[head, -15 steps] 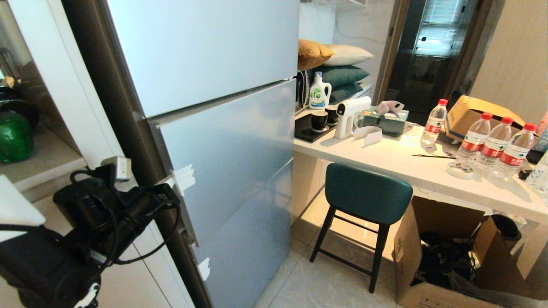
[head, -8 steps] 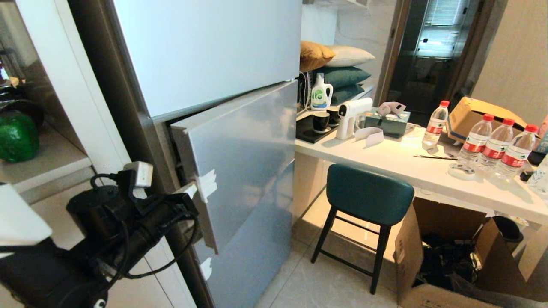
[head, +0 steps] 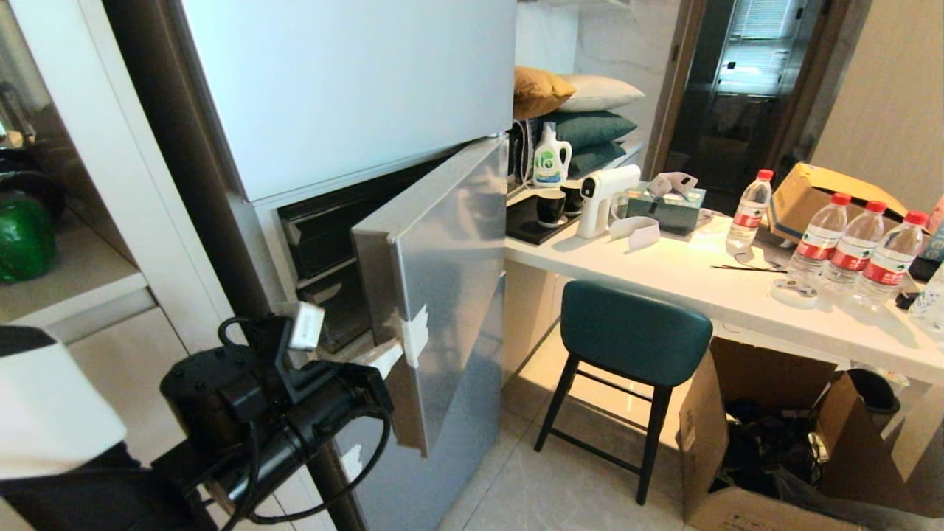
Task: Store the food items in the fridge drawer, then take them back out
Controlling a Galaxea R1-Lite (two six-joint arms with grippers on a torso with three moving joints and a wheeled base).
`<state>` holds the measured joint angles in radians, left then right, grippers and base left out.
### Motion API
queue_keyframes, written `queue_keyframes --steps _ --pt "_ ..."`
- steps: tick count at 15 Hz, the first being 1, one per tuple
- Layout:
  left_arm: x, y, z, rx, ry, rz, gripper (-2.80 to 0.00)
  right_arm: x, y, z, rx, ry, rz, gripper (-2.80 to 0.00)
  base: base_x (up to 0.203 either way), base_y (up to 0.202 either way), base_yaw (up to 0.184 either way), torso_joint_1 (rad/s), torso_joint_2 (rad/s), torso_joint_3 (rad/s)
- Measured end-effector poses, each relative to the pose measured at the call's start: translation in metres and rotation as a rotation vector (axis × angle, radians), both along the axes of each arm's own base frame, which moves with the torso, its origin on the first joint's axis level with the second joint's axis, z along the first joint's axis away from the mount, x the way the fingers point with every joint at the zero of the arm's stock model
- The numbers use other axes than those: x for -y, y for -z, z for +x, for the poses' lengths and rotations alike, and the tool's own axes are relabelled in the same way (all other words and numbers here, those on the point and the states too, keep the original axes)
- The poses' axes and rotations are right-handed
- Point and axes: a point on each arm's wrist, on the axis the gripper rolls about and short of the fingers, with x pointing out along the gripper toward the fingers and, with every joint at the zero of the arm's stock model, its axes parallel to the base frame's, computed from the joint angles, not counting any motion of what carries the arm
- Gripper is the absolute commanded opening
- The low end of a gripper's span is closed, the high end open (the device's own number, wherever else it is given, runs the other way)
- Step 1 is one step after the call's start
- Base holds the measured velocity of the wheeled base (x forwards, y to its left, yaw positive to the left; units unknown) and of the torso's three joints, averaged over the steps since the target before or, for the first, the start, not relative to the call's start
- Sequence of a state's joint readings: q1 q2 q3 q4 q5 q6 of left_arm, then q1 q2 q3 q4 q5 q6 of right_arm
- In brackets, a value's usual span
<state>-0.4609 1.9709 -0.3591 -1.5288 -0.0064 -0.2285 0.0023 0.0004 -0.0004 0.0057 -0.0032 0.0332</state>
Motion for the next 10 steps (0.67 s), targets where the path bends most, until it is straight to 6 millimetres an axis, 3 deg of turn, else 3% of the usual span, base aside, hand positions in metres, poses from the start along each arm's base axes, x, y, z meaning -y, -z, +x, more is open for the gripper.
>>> queue_keyframes --steps 10 --pt "0.053 0.002 -0.026 -0.001 0.156 0.007 -2.8 0.0 0.0 0.0 0.0 0.0 0.0 -2.8 0.0 0.0 0.0 0.0 0.0 0.0"
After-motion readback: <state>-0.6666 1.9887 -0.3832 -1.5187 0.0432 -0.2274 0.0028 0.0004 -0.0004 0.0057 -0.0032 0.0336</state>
